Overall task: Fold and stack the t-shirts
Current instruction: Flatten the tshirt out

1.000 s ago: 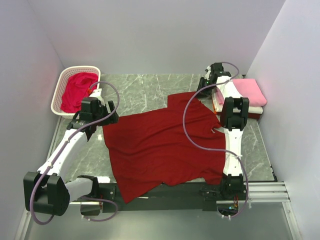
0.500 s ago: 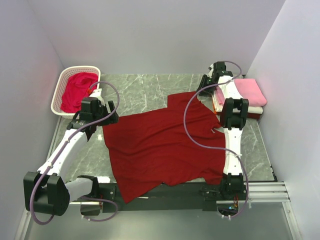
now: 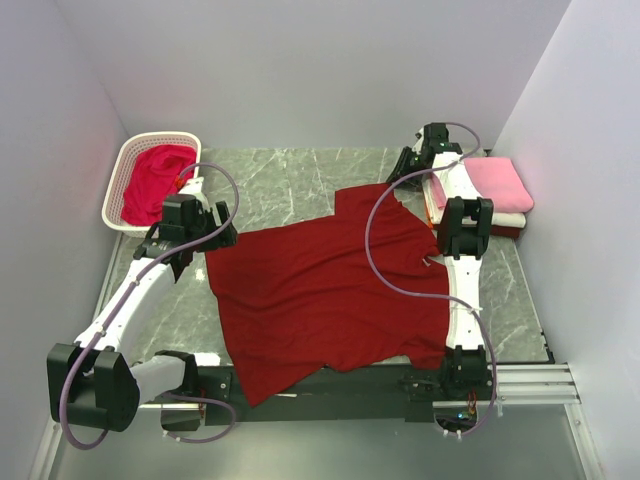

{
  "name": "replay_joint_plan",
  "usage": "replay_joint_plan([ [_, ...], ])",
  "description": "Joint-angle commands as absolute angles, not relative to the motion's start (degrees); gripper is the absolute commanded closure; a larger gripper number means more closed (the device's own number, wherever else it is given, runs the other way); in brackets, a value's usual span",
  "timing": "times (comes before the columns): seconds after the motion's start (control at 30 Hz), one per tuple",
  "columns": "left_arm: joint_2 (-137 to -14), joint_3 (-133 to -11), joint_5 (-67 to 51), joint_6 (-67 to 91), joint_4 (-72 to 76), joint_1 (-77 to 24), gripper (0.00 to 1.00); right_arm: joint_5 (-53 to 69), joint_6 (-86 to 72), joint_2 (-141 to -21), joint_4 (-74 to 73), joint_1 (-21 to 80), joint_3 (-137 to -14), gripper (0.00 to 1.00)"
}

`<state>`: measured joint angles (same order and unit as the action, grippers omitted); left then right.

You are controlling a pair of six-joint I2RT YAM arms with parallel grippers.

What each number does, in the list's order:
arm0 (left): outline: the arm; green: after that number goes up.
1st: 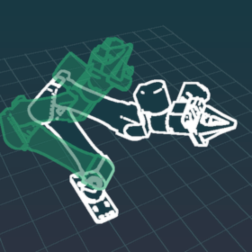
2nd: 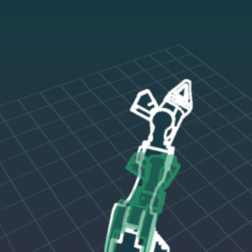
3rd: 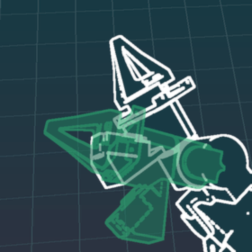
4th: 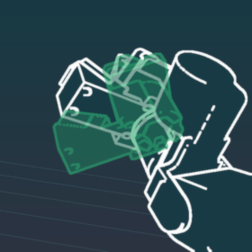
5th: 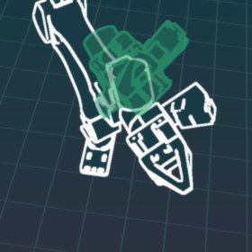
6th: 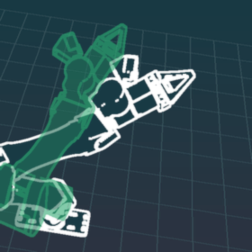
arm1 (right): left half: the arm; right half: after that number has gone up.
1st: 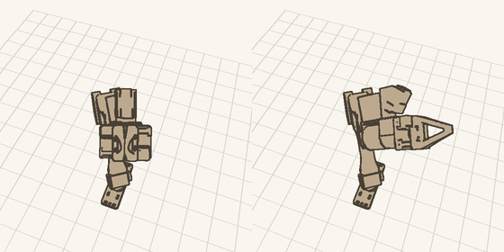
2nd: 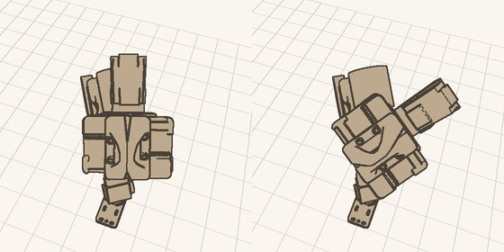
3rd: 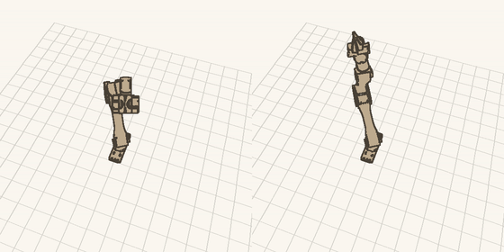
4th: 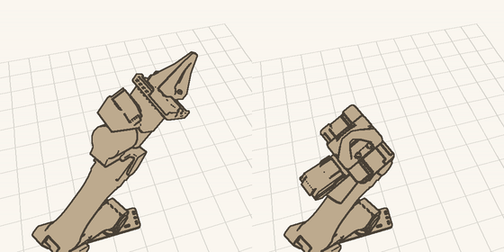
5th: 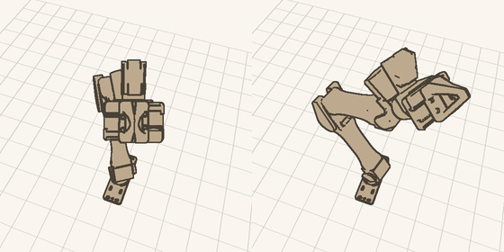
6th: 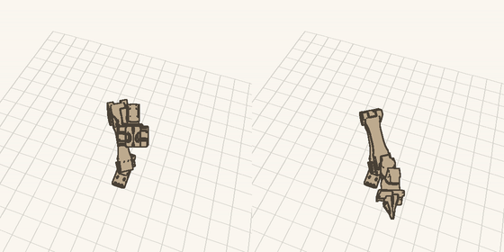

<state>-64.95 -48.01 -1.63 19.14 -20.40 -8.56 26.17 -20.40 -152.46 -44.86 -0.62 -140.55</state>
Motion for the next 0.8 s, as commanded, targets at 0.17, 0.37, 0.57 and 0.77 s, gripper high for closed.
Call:
replay_joint_plan([
  [0.17,-64.25,-47.9,-1.41,18.28,-18.98,-8.44,0.17,25.4,-23.47,-154.25,-44.03,-0.26,-143.0,0.68],
  [0.37,-64.34,-47.9,-1.32,18.37,-18.98,-8.35,0.17,25.14,-23.2,-154.69,-45.0,-0.26,-143.61,0.82],
  [0.57,-64.42,-47.9,-1.32,18.37,-18.98,-8.35,0.17,24.35,-21.45,-154.6,-47.1,-0.26,-144.05,0.88],
  [0.77,-64.51,-47.99,-1.49,18.37,-18.9,-8.35,0.17,21.36,-16.44,-154.51,-51.4,3.07,-145.28,0.78],
])
